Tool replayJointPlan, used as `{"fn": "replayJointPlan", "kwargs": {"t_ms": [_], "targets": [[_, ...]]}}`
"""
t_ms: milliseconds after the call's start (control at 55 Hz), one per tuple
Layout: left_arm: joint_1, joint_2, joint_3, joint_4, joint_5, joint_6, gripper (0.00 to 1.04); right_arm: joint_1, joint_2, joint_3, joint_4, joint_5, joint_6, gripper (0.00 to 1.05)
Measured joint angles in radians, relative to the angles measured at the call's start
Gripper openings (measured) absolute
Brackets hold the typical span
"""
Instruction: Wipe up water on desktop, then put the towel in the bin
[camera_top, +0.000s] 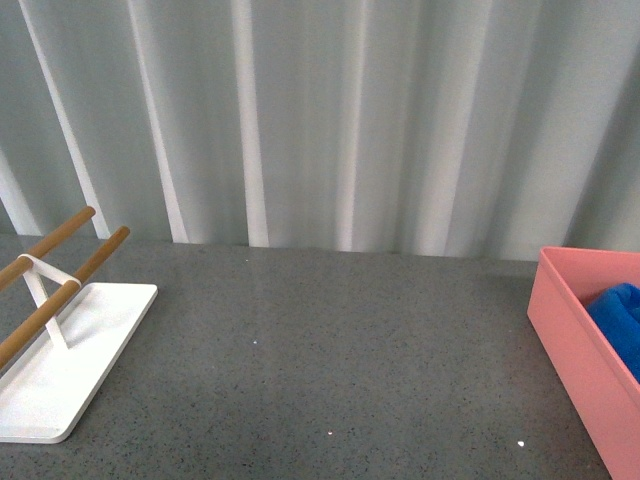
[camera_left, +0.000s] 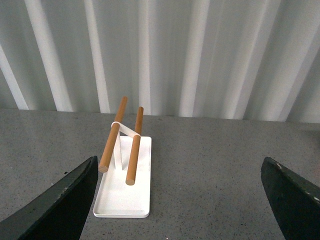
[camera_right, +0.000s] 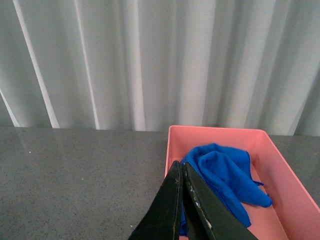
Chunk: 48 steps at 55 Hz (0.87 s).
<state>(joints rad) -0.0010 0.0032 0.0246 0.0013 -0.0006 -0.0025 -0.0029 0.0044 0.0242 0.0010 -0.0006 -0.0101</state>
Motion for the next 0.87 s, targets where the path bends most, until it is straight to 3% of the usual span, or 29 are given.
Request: {"fn": "replayJointPlan", "kwargs": {"t_ms": [91, 364, 509, 582, 873], "targets": [[0.0, 0.0, 0.0, 0.0, 0.0, 0.0, 0.98, 0.0, 0.0, 0.0, 0.0, 0.0, -0.001, 0.04], [0.0, 0.0, 0.0, 0.0, 0.0, 0.0, 0.98, 0.0, 0.0, 0.0, 0.0, 0.0, 0.0, 0.51], [0.0, 0.0, 0.0, 0.0, 0.0, 0.0, 0.98, 0.0, 0.0, 0.0, 0.0, 0.0, 0.0, 0.87], [0.0, 0.0, 0.0, 0.0, 0.0, 0.0, 0.98, 0.0, 0.0, 0.0, 0.0, 0.0, 0.0, 0.99], [0.0, 0.0, 0.0, 0.0, 0.0, 0.0, 0.98, 0.0, 0.0, 0.0, 0.0, 0.0, 0.001, 0.98]]}}
